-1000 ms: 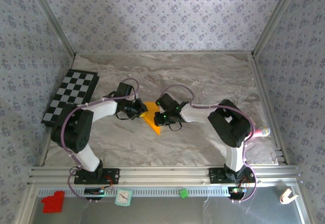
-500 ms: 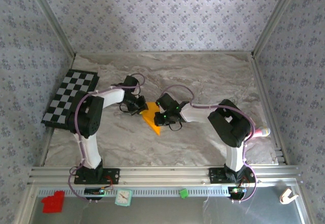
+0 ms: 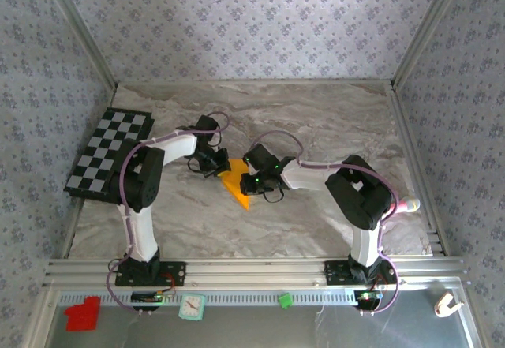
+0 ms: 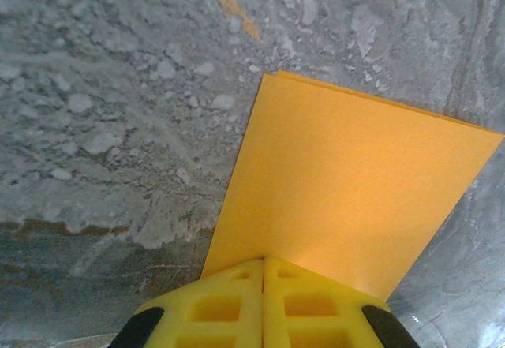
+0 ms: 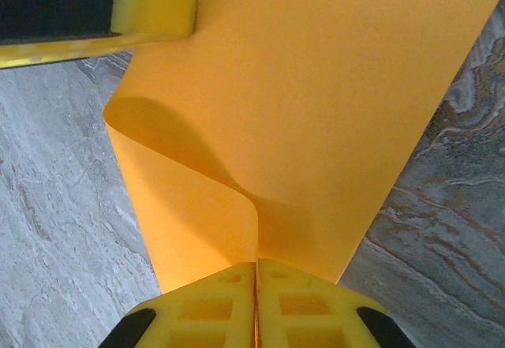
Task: Fold a paper plane with a square sheet of paper (pick it up from the middle)
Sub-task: Third fold the triangle at the center of the table.
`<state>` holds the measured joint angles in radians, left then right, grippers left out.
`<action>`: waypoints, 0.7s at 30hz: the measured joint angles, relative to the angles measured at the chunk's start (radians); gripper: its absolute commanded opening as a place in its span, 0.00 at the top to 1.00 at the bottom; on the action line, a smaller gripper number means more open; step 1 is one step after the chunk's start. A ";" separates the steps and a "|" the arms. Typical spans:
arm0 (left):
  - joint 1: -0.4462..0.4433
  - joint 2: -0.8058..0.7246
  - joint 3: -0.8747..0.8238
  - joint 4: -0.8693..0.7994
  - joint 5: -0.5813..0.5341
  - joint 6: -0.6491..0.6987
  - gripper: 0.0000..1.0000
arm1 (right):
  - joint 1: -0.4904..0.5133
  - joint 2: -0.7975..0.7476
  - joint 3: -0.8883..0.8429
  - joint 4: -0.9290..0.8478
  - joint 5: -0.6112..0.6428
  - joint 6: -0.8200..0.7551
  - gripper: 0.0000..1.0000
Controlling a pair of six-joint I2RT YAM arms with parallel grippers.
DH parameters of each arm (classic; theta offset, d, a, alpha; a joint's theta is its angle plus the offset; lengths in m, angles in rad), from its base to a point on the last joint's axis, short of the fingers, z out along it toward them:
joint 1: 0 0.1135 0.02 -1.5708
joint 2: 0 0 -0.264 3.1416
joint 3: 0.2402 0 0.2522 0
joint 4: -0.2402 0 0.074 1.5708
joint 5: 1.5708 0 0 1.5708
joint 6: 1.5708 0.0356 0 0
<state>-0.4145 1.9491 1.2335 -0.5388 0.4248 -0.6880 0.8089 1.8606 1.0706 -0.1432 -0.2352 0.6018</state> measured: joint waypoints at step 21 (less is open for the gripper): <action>-0.005 0.003 0.013 -0.014 -0.007 0.011 0.90 | 0.000 0.008 0.000 -0.017 0.011 0.000 0.92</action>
<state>-0.4194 1.9526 1.2469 -0.5526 0.4175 -0.6765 0.8089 1.8683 1.0706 -0.1604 -0.2245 0.6022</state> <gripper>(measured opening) 0.092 0.082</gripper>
